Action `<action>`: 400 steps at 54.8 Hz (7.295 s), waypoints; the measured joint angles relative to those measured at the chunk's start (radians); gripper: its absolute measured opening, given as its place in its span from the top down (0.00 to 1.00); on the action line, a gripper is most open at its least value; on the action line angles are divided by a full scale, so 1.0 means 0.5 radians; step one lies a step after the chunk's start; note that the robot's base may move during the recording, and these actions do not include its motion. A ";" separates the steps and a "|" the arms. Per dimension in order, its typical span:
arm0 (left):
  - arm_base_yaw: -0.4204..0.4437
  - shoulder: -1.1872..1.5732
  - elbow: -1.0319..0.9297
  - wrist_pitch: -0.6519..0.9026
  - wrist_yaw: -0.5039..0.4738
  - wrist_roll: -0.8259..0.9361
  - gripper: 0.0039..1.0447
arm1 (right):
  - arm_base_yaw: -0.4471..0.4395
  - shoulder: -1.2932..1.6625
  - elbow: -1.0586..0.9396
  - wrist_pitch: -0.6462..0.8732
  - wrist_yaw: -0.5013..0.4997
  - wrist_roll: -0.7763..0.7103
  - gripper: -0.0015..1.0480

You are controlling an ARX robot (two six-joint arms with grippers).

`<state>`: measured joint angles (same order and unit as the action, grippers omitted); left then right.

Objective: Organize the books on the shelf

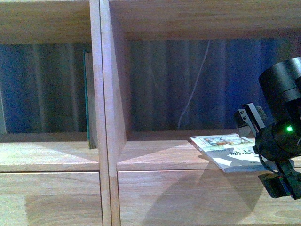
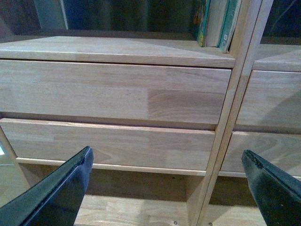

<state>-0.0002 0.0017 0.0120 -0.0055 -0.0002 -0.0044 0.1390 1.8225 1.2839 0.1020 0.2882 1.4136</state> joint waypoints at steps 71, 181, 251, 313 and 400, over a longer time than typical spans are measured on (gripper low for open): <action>0.000 0.000 0.000 0.000 0.000 0.000 0.07 | -0.151 -0.742 -0.668 0.265 -0.106 -0.319 0.93; 0.000 0.000 0.000 0.000 0.000 0.000 0.07 | 0.832 -1.657 -0.929 0.923 -0.248 -1.689 0.93; -0.110 2.138 1.210 1.907 1.648 -2.162 0.07 | 0.615 -1.419 -0.665 0.908 -0.401 -1.660 0.93; -0.430 2.515 1.469 2.494 1.308 -2.613 0.07 | 0.985 -1.605 -0.742 0.855 -0.347 -1.456 0.93; -0.389 2.419 1.495 2.261 1.183 -2.486 0.94 | 1.017 -1.655 -0.820 0.814 -0.140 -1.517 0.49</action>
<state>-0.1947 1.2114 0.7593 1.1248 0.5915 -1.2476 0.6476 0.9951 0.8738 0.5091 0.2184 0.6552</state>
